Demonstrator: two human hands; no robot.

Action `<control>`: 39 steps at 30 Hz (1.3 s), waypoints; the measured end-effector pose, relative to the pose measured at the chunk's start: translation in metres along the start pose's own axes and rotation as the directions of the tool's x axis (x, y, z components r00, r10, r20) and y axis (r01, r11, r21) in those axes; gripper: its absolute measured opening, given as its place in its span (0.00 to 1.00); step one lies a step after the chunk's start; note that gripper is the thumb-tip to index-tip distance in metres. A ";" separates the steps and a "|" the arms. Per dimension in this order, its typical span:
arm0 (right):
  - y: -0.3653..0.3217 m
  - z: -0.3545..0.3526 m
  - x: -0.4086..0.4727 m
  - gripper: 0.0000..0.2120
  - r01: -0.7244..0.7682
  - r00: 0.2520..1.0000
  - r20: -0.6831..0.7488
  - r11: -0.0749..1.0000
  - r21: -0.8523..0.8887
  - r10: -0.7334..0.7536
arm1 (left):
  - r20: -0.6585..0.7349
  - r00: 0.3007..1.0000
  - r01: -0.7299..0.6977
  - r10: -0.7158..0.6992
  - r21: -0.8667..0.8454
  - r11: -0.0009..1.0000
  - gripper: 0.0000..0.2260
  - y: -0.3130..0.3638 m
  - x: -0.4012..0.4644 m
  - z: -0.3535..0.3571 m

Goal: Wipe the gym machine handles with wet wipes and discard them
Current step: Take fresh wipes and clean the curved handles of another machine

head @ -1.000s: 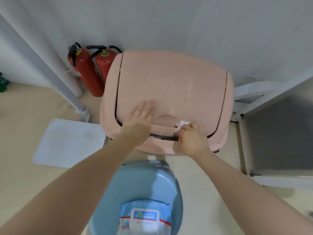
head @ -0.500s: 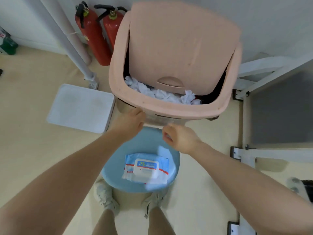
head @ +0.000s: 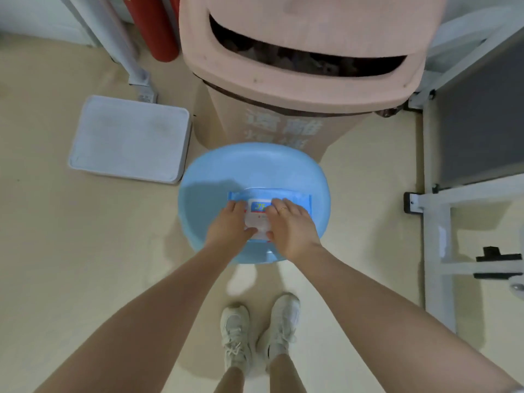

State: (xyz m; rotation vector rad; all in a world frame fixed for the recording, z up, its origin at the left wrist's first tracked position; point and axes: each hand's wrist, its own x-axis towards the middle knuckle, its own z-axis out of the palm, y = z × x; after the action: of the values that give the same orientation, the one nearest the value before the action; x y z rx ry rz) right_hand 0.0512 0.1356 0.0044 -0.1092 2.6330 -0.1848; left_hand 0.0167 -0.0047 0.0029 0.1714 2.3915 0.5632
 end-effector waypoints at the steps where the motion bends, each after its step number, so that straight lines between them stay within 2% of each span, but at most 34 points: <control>1: 0.000 0.005 0.005 0.22 0.003 1.000 -0.002 0.999 -0.032 -0.003 | -0.009 1.000 -0.005 0.006 0.039 0.999 0.26 -0.002 0.003 0.003; 3: 0.000 0.003 0.012 0.24 0.011 1.000 -0.006 0.991 -0.132 -0.012 | -0.048 0.999 0.004 0.000 0.073 0.997 0.25 -0.006 0.008 0.008; 5: 0.001 -0.002 0.015 0.22 0.069 0.996 -0.038 0.962 -0.263 -0.082 | -0.088 0.996 0.004 0.000 0.046 0.999 0.22 -0.010 0.009 0.013; 7: 0.009 -0.004 0.017 0.19 0.195 0.979 -0.016 0.948 -0.251 -0.205 | -0.121 0.992 -0.020 0.021 0.005 1.000 0.21 -0.012 0.008 0.015; 8: 0.014 -0.008 0.017 0.17 0.201 0.978 -0.033 0.968 -0.151 -0.208 | -0.130 0.991 -0.030 0.030 -0.004 1.000 0.22 -0.013 0.008 0.016; 10: 0.023 -0.020 0.018 0.15 0.114 0.987 -0.122 0.992 0.051 -0.107 | -0.134 0.989 -0.055 0.057 0.022 0.998 0.23 -0.012 0.007 0.016; 13: 0.024 -0.028 0.021 0.13 -0.178 0.933 -0.262 0.950 0.257 0.245 | -0.127 0.985 -0.102 0.118 0.124 0.987 0.24 -0.012 0.005 0.019; 15: 0.016 -0.025 0.020 0.07 -0.322 0.821 -0.256 0.784 0.531 0.511 | -0.140 0.975 -0.148 0.174 0.179 0.973 0.22 -0.015 0.003 0.024; 16: 0.012 -0.023 0.019 0.06 -0.308 0.793 -0.213 0.677 0.668 0.571 | -0.148 0.971 -0.160 0.189 0.190 0.969 0.21 -0.016 0.002 0.026; 17: 0.010 -0.020 0.017 0.06 -0.256 0.809 -0.185 0.617 0.744 0.558 | -0.154 0.968 -0.164 0.196 0.196 0.967 0.20 -0.018 0.000 0.028; 18: 0.009 -0.015 0.016 0.05 -0.213 0.861 -0.168 0.640 0.738 0.480 | -0.162 0.966 -0.167 0.199 0.193 0.967 0.19 -0.018 0.000 0.029; 20: 0.008 -0.005 0.011 0.05 -0.118 0.968 -0.123 0.833 0.541 0.217 | -0.165 0.966 -0.169 0.201 0.188 0.967 0.18 -0.021 -0.001 0.030; 22: 0.008 0.001 0.011 0.10 -0.041 0.998 -0.034 0.979 0.200 0.049 | -0.190 0.952 -0.206 0.241 0.188 0.960 0.18 -0.021 -0.001 0.028; 24: 0.004 -0.001 0.012 0.12 0.004 1.000 -0.029 1.000 -0.022 -0.004 | -0.183 0.943 -0.238 0.278 0.210 0.948 0.20 -0.020 -0.001 0.027; 25: 0.001 -0.003 0.014 0.13 0.000 0.999 -0.034 0.997 -0.071 -0.002 | -0.183 0.942 -0.235 0.282 0.243 0.941 0.22 -0.021 0.000 0.027; 29: -0.011 -0.009 0.014 0.15 -0.058 0.998 -0.018 0.991 -0.118 0.057 | -0.160 0.944 -0.241 0.288 0.263 0.934 0.24 -0.022 0.000 0.031; 33: -0.015 -0.010 0.013 0.14 -0.011 0.999 0.042 0.986 -0.168 0.018 | -0.151 0.945 -0.246 0.290 0.257 0.935 0.24 -0.024 0.001 0.033; 35: -0.018 -0.018 0.016 0.18 -0.028 0.997 0.071 0.983 -0.181 0.042 | -0.160 0.941 -0.251 0.297 0.258 0.933 0.25 -0.024 0.001 0.033; 36: -0.016 -0.018 0.018 0.18 -0.031 0.999 0.038 0.979 -0.200 0.039 | -0.166 0.937 -0.259 0.306 0.255 0.932 0.26 -0.024 0.001 0.033; 39: -0.013 -0.012 0.020 0.13 0.032 0.998 0.052 0.986 -0.164 -0.023 | -0.192 0.929 -0.263 0.317 0.262 0.929 0.26 -0.024 0.002 0.034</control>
State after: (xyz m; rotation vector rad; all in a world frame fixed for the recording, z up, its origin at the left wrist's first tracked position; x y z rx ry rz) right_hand 0.0283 0.1222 0.0072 -0.2033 2.5949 0.0268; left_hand 0.0373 -0.0140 -0.0322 0.6049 2.6785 0.4543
